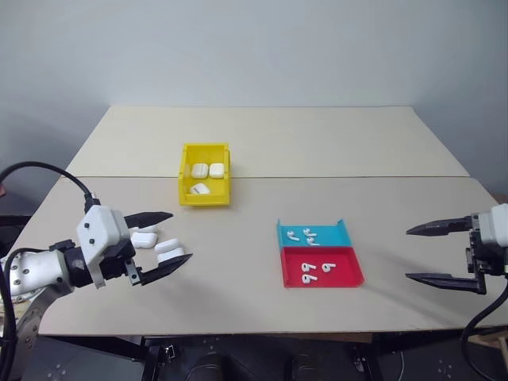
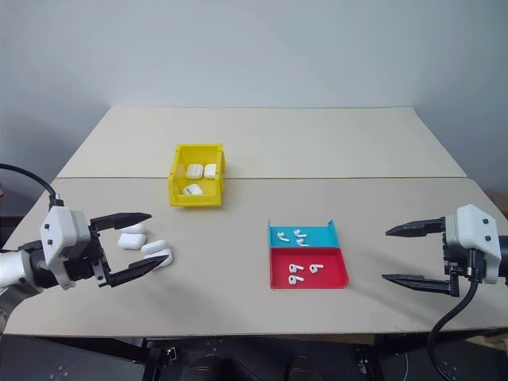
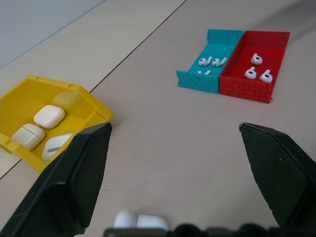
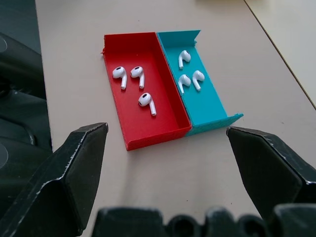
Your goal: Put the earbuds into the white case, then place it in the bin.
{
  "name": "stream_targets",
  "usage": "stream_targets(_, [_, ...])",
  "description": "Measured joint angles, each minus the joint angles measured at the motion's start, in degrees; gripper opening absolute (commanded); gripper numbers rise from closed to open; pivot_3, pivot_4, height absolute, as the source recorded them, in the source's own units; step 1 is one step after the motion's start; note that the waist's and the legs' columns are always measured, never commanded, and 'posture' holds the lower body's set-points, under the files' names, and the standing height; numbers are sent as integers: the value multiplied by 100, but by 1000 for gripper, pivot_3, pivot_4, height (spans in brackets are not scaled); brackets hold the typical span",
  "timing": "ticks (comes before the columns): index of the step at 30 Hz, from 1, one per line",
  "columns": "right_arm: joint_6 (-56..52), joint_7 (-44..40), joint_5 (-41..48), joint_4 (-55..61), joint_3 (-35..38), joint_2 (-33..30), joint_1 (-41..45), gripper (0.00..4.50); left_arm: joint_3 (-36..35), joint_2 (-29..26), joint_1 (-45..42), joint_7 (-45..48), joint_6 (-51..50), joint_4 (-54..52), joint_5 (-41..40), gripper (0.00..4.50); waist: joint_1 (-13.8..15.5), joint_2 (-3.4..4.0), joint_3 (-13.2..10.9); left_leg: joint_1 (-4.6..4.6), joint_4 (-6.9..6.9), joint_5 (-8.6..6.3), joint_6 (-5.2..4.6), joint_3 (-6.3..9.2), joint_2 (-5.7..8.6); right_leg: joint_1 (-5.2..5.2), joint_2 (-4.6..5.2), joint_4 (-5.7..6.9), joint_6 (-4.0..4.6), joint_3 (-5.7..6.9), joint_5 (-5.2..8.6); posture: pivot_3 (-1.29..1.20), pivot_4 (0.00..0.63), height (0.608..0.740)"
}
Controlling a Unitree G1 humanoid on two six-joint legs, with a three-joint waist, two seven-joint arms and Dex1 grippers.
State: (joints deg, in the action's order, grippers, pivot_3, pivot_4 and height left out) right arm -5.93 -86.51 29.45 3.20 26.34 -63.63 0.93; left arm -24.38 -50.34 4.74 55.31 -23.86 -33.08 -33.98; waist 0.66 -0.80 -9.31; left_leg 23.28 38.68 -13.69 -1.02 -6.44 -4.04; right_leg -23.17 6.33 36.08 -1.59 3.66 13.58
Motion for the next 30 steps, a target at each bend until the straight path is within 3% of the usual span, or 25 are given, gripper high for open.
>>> stream_targets(13, [6, 10, -2, 3, 0, 0, -3, 4447, -67, -176, 0, -315, -261, -134, 52, 4500, 0, 0, 0, 0, 0, 0, 0, 0, 0, 0, 0, 0, 0, 0, 0, 0, 150, 740])
stream_targets(21, [6, 23, -2, -13, -11, 0, 30, 4447, -73, -343, 15, -1355, -871, -673, 788, 4500, 0, 0, 0, 1, 0, 0, 0, 1, 1, 1, 0, -1, 0, -2, 0, 0, 150, 740])
stream_targets(25, [2, 39, 0, -30, -49, 0, 99, 4447, -46, -449, -271, -1997, -2055, -1173, 804, 4500, 1, 0, 0, -4, 0, 0, 0, 3, 0, 2, -1, 4, 0, -3, 0, 0, 150, 740])
stream_targets(30, [-47, 67, 1, 15, -84, 1, 75, 4447, 666, -829, -2009, -2786, -4568, -894, 632, 4500, 35, -2, 1, -11, 2, 3, 3, 10, 5, 15, -2, 8, -3, 0, 1, 0, 150, 740])
